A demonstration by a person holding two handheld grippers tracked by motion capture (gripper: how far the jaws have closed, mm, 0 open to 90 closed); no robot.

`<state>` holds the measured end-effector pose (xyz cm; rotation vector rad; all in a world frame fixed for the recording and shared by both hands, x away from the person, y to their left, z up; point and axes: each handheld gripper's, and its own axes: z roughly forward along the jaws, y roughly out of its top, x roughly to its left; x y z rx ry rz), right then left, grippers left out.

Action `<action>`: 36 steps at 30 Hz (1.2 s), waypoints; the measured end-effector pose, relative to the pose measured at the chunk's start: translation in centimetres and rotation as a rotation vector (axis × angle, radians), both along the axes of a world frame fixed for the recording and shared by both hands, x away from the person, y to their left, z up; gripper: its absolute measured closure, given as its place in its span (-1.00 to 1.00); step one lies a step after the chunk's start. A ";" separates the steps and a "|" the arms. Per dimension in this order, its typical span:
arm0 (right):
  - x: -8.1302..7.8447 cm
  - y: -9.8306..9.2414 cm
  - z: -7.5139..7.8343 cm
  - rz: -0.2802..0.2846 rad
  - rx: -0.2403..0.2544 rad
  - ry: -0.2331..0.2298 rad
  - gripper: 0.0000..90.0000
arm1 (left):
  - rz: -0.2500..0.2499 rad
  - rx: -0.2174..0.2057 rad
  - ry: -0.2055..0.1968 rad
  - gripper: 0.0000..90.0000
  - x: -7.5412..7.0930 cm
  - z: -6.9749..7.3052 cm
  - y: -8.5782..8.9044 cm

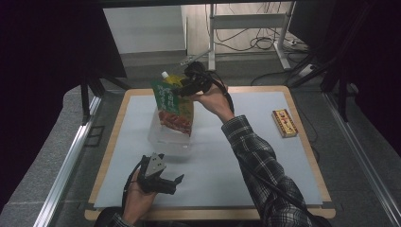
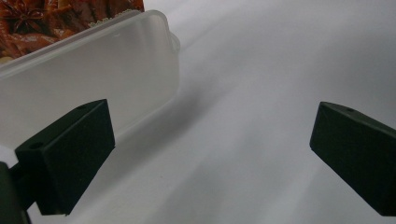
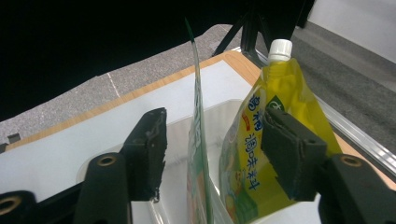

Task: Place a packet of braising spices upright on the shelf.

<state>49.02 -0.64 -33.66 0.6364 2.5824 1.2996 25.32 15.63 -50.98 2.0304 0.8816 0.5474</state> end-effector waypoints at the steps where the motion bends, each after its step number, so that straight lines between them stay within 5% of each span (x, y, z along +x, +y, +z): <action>1: -0.1 -0.2 0.0 0.002 0.002 -0.002 -0.13 | 0.000 0.000 0.000 -1.00 0.0 0.0 0.0; 36: -3.0 -5.5 -2.4 -0.072 -0.041 -0.070 -0.50 | 0.002 0.012 0.005 -1.00 0.0 -0.1 -0.2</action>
